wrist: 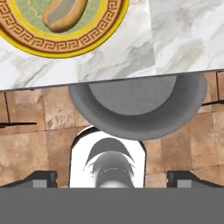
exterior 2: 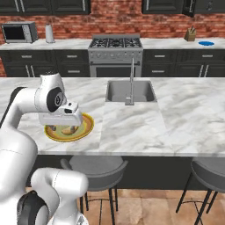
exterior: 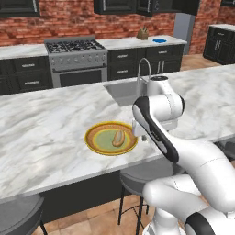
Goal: Move the hot dog bun to the plate on the dining table and place the condiment next to that plate. Then navigate to the fridge and take the sausage and place it on the plate as well.
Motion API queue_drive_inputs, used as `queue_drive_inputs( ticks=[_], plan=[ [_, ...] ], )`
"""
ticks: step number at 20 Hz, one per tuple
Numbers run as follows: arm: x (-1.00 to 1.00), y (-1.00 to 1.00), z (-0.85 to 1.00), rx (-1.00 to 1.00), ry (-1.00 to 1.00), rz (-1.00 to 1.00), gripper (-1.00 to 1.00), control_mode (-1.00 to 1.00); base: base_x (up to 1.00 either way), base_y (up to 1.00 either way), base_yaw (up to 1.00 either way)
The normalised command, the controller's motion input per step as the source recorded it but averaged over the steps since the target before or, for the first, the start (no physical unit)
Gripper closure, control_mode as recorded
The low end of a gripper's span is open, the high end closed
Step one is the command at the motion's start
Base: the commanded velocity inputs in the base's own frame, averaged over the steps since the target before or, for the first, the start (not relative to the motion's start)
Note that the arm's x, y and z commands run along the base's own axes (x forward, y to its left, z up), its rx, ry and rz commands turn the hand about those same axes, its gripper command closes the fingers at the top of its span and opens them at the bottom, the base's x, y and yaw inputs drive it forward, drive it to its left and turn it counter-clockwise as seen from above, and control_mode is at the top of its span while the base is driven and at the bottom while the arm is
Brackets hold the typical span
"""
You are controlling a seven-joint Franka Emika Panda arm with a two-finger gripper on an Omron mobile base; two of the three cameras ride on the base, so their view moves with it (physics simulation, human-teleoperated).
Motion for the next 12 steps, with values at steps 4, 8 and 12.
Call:
queue_drive_inputs(
  ticks=[4, 8, 12],
  plan=[
    [0.00, -0.05, 0.00, 0.00, 0.02, 0.00, -1.00, 1.00, -0.19, -0.21, -0.09],
    [0.00, 0.00, 0.00, 0.00, 0.00, 0.00, -1.00, 1.00, -0.88, -0.94, -0.26],
    [0.00, 0.00, 0.00, 0.00, 0.00, 0.00, -1.00, 1.00, -0.11, -1.00, -0.28]
  ],
)
